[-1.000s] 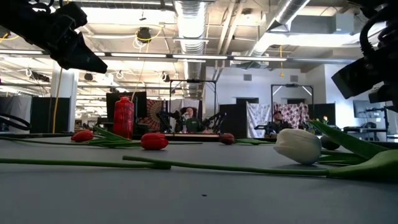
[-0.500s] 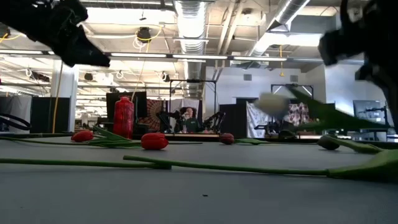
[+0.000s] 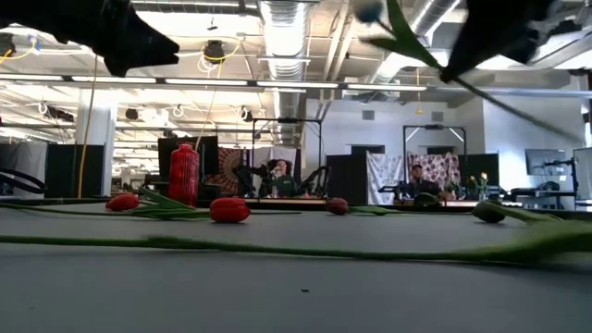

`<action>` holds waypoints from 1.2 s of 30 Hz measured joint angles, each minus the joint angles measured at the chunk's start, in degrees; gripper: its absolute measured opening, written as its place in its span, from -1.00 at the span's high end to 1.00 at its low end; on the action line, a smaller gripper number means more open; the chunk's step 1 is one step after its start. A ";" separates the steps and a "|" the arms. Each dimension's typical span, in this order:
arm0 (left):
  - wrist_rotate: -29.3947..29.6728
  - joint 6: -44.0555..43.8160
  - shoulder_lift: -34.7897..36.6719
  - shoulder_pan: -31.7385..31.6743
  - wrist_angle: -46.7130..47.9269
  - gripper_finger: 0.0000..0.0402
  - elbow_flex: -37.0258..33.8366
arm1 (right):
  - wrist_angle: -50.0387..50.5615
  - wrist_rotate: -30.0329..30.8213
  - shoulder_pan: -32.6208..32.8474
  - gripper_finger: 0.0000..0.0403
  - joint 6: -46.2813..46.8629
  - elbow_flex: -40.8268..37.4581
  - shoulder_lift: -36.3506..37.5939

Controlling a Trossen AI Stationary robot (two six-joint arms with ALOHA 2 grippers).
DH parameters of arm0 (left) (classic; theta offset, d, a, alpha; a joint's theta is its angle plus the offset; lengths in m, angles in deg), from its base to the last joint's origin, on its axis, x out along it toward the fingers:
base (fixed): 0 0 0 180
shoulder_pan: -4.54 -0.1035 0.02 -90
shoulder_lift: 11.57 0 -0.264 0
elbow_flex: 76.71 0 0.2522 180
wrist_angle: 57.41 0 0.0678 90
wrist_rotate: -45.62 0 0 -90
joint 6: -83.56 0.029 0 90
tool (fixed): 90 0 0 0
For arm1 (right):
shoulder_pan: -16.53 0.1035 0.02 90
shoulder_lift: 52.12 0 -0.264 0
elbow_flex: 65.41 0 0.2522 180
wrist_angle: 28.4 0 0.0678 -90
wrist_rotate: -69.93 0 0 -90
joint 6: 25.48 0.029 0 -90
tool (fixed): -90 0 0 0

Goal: Sort flowers into vase by color
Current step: Put the white tulip into the yellow vase

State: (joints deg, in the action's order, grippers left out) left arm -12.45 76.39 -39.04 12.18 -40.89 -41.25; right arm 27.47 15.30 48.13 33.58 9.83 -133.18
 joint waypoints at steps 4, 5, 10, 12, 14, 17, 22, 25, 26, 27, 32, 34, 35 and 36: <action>-4.06 -6.05 -1.09 0.49 0.65 0.23 -2.18 | -6.28 5.00 -1.05 0.85 -14.01 0.00 0.32; -4.75 -6.75 -1.50 0.72 0.25 0.23 -2.85 | -7.68 4.92 -1.12 0.85 -18.60 0.00 0.22; -1.87 -8.65 -2.77 0.87 -3.51 0.23 -4.82 | -10.47 4.93 -2.41 0.87 -33.39 0.02 0.52; -1.17 -10.91 -3.43 0.87 -2.89 0.23 -5.09 | -12.07 4.80 -3.19 0.87 -36.40 0.02 1.54; -1.49 -12.61 -4.28 0.87 -2.68 0.23 -5.10 | -14.33 2.58 -3.92 0.85 -39.01 0.02 2.87; -1.48 -13.35 -5.38 0.87 -3.45 0.23 -5.10 | -20.57 -1.82 -4.33 0.84 -42.33 0.04 4.45; -1.45 -14.44 -6.57 0.87 -3.63 0.23 -5.10 | -40.27 -5.55 -2.72 0.87 -52.09 0.07 3.59; -1.50 -15.04 -7.46 0.95 -3.55 0.23 -5.10 | -52.25 -7.29 -1.64 0.87 -59.04 0.15 0.24; -1.52 -15.24 -7.71 1.04 -3.42 0.23 -5.10 | -55.75 -7.55 -1.30 0.87 -60.95 0.13 -1.18; -1.51 -15.56 -8.05 1.22 -3.28 0.23 -5.10 | -59.09 -8.13 -1.13 0.86 -62.45 0.15 -2.61; -1.12 -15.70 -10.20 2.44 -3.17 0.23 -5.10 | -65.07 -12.17 -1.86 0.86 -65.84 4.82 -10.77; -0.82 -14.86 -10.51 2.65 -2.93 0.23 -5.10 | -65.06 -14.23 -1.90 0.86 -67.20 8.29 -14.43; -0.84 -14.45 -10.67 2.80 -3.17 0.23 -5.10 | -65.09 -14.77 -1.91 0.86 -67.99 10.36 -16.31; -1.00 -13.90 -10.77 2.88 -3.17 0.23 -5.10 | -65.08 -15.09 -2.00 0.86 -68.65 12.52 -18.30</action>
State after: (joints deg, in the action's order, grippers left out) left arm -13.45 62.50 -49.81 15.06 -44.06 -46.34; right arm -37.61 0.21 46.13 -35.08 22.35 -151.48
